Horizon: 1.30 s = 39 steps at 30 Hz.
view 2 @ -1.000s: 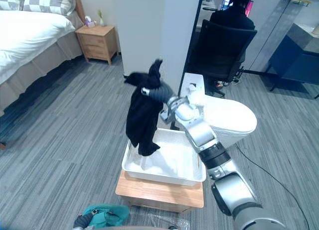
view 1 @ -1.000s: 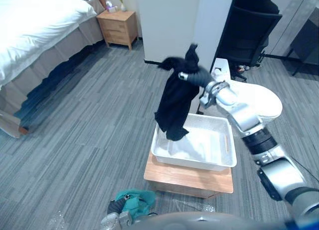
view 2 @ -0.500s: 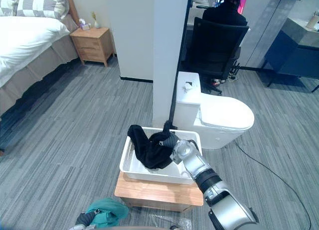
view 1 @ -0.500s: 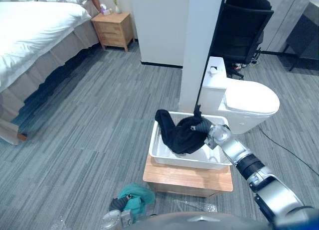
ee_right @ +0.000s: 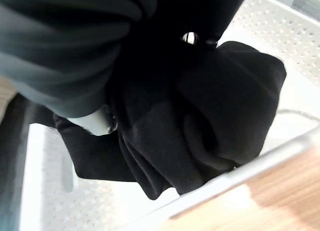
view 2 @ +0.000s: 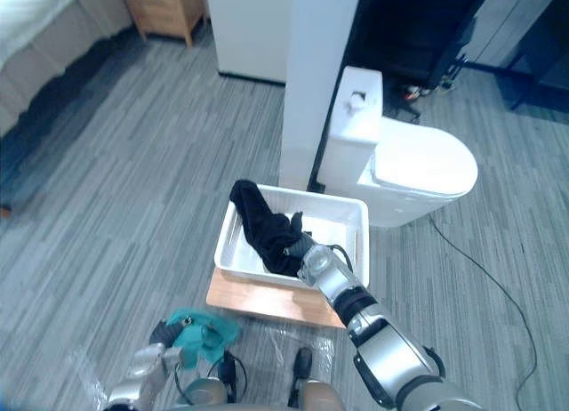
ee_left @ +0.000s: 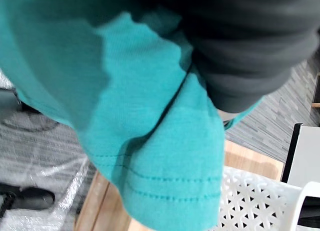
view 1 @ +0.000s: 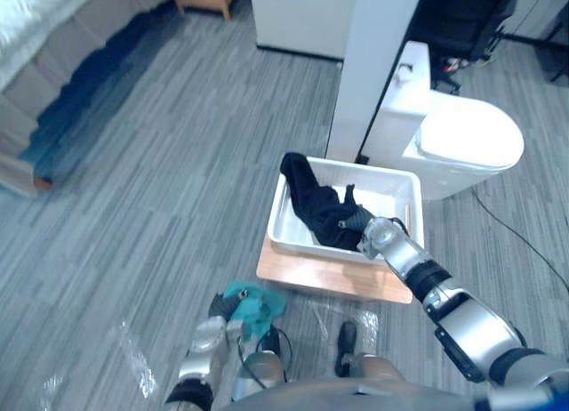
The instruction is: Tidy the bed and pick cloth on bed and put in laundry
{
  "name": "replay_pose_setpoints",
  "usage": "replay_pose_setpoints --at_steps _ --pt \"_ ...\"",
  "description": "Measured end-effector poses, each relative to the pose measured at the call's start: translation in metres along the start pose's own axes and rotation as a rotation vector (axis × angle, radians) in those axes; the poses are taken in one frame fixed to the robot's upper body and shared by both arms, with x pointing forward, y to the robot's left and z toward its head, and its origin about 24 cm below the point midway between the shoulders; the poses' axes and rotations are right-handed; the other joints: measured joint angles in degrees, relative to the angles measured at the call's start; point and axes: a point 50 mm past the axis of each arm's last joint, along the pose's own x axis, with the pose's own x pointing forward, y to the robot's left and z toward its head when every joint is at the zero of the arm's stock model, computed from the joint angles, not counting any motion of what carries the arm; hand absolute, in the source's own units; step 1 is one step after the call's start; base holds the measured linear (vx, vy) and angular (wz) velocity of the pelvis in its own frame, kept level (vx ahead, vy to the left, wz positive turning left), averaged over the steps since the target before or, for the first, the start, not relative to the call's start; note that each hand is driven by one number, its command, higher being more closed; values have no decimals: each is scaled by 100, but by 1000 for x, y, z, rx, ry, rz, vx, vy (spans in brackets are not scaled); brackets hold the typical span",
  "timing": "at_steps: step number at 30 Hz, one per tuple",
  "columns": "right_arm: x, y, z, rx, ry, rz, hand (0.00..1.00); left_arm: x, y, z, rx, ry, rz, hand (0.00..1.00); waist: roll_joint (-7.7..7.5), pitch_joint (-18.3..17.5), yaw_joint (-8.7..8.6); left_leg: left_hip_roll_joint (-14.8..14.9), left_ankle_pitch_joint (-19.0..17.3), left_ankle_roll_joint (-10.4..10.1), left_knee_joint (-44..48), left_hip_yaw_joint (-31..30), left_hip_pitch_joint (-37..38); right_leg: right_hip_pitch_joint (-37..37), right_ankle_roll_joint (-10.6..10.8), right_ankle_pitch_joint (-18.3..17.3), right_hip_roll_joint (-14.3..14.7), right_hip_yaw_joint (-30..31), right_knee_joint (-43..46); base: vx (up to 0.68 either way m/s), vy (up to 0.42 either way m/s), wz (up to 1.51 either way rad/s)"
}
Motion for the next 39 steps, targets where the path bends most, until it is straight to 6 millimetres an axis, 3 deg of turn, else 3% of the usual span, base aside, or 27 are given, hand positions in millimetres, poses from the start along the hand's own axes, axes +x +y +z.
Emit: replay_pose_setpoints --at_steps 2,4,5,8,15,25,33,37,39 --pt "3 -15 14 68 -39 -64 100 6 0 17 14 -46 -1 100 -156 224 34 32 68 -42 2 -94 -149 -91 -30 20 59 7 -3 8 -57 20" --pt "4 -27 19 122 -61 -121 100 8 -1 25 18 -67 -1 100 -204 286 56 69 102 -65 2 -169 -289 -188 -32 20 89 24 -4 2 -32 16" --pt "3 -35 24 147 -84 -154 0 9 -2 30 17 -83 8 100 -211 387 106 84 109 -70 1 -176 -298 -196 -33 21 103 49 -4 4 -16 4" --pt "3 -43 32 173 -133 -186 0 10 -3 37 26 -98 20 100 -193 545 133 102 117 -79 -2 -219 -360 -233 -44 14 121 51 -4 -2 -8 5" --pt "1 -57 28 239 -132 -235 0 10 -4 48 32 -133 12 100 -211 622 138 105 145 -81 3 -300 -400 -268 -61 26 125 168 -2 12 10 6" --pt "-10 -76 29 327 -199 -319 0 7 0 40 51 -80 19 100 -235 600 89 114 77 -72 -27 -102 39 113 -60 17 132 399 15 -22 1 -5" --pt "-17 -49 -22 385 -77 -283 0 -5 7 3 83 35 40 100 -325 -21 -95 90 67 -83 -37 103 388 389 33 -67 120 566 -1 -6 3 -8" --pt "-25 -44 -39 426 -51 -294 0 -12 6 -17 65 92 42 100 -197 -313 -213 81 31 -75 -39 221 538 521 79 -97 119 663 -43 -18 8 -9" --pt "-33 -41 -63 462 16 -325 0 -16 3 -32 37 146 47 100 -58 -512 -268 54 -10 -52 -40 303 573 540 138 -103 93 682 -85 -8 32 -15"
